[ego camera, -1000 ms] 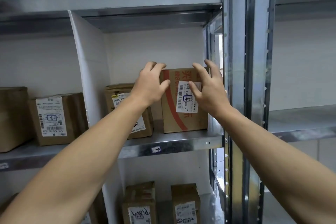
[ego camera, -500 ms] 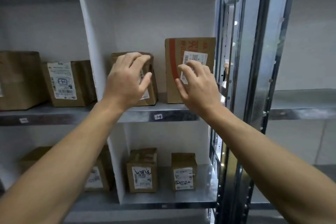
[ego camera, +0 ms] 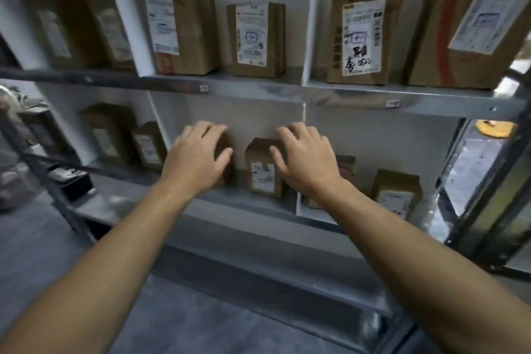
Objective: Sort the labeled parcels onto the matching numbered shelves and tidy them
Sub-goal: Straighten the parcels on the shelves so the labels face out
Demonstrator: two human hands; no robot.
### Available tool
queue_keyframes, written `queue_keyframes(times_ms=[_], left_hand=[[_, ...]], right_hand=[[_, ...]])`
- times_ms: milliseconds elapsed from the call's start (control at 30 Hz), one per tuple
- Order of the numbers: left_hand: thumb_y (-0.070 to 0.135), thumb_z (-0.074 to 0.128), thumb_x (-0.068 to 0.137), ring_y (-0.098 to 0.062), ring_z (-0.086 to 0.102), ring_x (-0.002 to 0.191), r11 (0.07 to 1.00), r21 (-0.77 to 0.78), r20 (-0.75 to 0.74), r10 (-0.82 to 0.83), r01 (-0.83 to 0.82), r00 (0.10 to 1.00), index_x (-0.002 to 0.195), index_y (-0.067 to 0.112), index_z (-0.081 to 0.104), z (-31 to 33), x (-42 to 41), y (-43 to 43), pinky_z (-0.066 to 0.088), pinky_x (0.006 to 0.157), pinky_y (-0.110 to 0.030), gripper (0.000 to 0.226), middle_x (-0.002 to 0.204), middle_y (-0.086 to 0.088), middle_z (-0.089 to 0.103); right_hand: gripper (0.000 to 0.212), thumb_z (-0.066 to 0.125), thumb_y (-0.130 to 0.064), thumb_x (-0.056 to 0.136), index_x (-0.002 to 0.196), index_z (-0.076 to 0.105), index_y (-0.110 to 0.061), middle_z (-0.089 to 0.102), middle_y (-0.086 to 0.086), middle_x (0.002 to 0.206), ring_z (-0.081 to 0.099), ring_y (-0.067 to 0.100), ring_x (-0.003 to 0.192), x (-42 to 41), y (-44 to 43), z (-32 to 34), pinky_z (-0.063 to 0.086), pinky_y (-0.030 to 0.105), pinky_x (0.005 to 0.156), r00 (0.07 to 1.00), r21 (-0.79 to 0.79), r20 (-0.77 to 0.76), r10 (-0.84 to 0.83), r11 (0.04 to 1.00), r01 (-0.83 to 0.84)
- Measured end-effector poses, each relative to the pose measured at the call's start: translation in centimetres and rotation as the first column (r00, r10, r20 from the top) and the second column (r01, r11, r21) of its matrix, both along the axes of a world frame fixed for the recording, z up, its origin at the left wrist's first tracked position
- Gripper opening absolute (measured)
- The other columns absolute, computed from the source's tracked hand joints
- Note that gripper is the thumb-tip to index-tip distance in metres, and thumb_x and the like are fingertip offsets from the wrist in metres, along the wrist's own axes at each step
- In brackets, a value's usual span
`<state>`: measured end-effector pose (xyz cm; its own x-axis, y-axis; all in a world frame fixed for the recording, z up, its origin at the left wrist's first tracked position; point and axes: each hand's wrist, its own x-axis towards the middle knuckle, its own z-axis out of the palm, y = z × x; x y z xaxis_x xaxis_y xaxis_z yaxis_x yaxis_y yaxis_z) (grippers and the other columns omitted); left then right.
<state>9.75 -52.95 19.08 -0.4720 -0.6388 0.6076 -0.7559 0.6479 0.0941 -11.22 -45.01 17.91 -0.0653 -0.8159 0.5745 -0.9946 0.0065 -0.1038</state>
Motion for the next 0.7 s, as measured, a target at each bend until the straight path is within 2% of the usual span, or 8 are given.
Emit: queue_keyframes(times_ms=[100, 233, 300, 533, 700], left_hand=[[0.032, 0.064, 0.088, -0.036, 0.054, 0.106, 0.993, 0.067, 0.069, 0.088, -0.093, 0.994, 0.129, 0.014, 0.058, -3.6, 6.8, 0.4, 0.046, 0.09, -0.045, 0.045, 0.119, -0.011, 0.058], [0.036, 0.059, 0.092, -0.033, 0.05, 0.114, 0.95, 0.211, 0.135, 0.204, -0.229, 0.97, 0.135, 0.017, 0.053, -7.3, 14.7, 1.4, 0.042, 0.097, -0.044, 0.047, 0.126, -0.009, 0.054], [0.036, 0.06, 0.091, -0.034, 0.051, 0.112, 0.93, 0.243, 0.136, 0.248, -0.275, 0.959, 0.132, 0.016, 0.055, -8.8, 18.0, 2.0, 0.043, 0.096, -0.044, 0.045, 0.124, -0.009, 0.056], [0.037, 0.056, 0.094, -0.029, 0.048, 0.115, 0.845, 0.342, 0.12, 0.396, -0.412, 0.911, 0.138, 0.017, 0.05, -12.4, 26.3, 1.8, 0.044, 0.096, -0.043, 0.048, 0.129, -0.005, 0.053], [0.037, 0.055, 0.094, -0.03, 0.048, 0.116, 0.802, 0.378, 0.151, 0.439, -0.462, 0.886, 0.137, 0.018, 0.05, -14.0, 31.0, -1.6, 0.043, 0.097, -0.045, 0.047, 0.13, -0.006, 0.052]], right_hand=[[0.038, 0.045, -0.044, 0.1, 0.126, 0.055, -0.019, 0.055, 0.01, 0.126, 0.054, 0.035, 0.11, 6.2, -1.2, -3.1, 0.047, 0.046, 0.086, 0.998, 0.095, 0.026, 0.054, 0.994, -0.056], [0.039, 0.043, -0.046, 0.102, 0.13, 0.051, -0.021, 0.053, 0.008, 0.129, 0.052, 0.033, 0.115, 13.7, -2.4, -6.3, 0.046, 0.047, 0.092, 0.987, 0.217, 0.085, 0.134, 0.965, -0.15], [0.041, 0.044, -0.046, 0.102, 0.133, 0.05, -0.021, 0.052, 0.008, 0.131, 0.052, 0.032, 0.117, 17.1, -3.0, -7.5, 0.046, 0.047, 0.093, 0.98, 0.269, 0.098, 0.174, 0.943, -0.194], [0.044, 0.045, -0.046, 0.103, 0.139, 0.049, -0.021, 0.051, 0.007, 0.137, 0.05, 0.03, 0.122, 25.7, -6.4, -10.3, 0.045, 0.043, 0.096, 0.936, 0.413, 0.199, 0.29, 0.841, -0.348], [0.043, 0.043, -0.047, 0.102, 0.132, 0.052, -0.017, 0.053, 0.009, 0.132, 0.053, 0.032, 0.117, 30.8, -11.0, -12.8, 0.047, 0.046, 0.096, 0.923, 0.46, 0.157, 0.35, 0.802, -0.382]])
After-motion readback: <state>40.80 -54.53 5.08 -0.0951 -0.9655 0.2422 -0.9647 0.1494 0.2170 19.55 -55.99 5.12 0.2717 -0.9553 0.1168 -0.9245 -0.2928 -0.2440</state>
